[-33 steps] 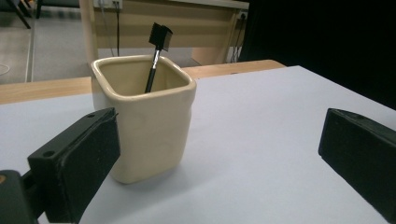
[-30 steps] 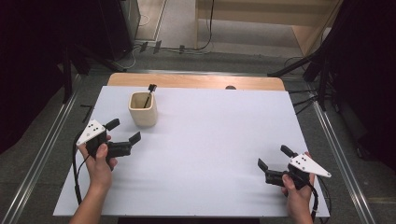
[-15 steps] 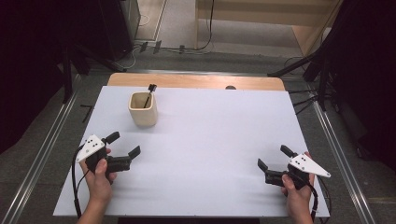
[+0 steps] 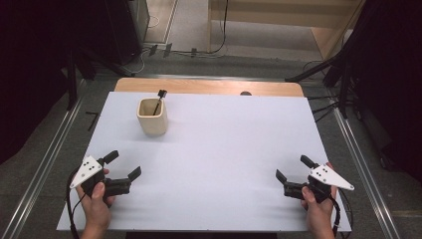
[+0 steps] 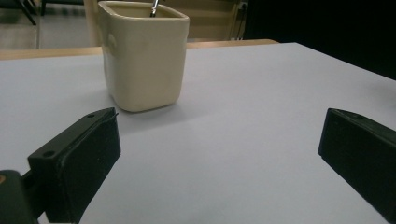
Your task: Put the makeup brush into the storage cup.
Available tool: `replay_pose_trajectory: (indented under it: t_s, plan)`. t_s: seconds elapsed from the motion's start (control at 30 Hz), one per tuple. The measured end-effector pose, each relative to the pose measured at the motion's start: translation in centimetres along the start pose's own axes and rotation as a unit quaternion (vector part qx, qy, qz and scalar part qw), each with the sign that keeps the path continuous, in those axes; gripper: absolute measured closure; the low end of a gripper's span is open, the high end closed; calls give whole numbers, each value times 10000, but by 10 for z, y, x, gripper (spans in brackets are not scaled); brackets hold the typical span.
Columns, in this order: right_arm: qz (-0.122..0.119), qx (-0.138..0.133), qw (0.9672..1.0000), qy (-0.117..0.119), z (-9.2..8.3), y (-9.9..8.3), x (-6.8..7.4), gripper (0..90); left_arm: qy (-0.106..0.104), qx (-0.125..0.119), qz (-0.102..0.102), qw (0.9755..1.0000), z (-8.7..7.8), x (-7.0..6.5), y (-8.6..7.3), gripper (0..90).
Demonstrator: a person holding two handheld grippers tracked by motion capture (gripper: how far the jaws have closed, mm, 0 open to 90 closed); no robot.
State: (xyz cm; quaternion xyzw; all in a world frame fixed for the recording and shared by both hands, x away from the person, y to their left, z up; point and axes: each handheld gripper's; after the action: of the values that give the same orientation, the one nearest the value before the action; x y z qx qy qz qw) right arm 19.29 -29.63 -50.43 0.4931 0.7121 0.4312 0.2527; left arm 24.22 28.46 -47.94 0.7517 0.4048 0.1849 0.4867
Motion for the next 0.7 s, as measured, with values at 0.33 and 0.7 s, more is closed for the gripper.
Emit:
replay_pose_trajectory:
  t_s: [0.33,0.7]
  plan:
    - [-1,29,10000,-34,0,-1,0,0,124,-12,-65,9999,-19,8,-13,0]
    - [-23,66,10000,-32,1,-3,0,0,273,-69,-165,9995,-28,21,-15,0]
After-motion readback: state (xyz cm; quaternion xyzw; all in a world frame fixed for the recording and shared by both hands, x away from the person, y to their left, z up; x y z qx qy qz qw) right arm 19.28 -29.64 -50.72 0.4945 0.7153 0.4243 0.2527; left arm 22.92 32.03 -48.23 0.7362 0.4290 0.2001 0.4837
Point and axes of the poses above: each handheld gripper's, and its own axes: z roughly forward along the jaws, y roughly out of its top, x roughly to its left, and after that the axes turned 10 degrees about x, right-handed
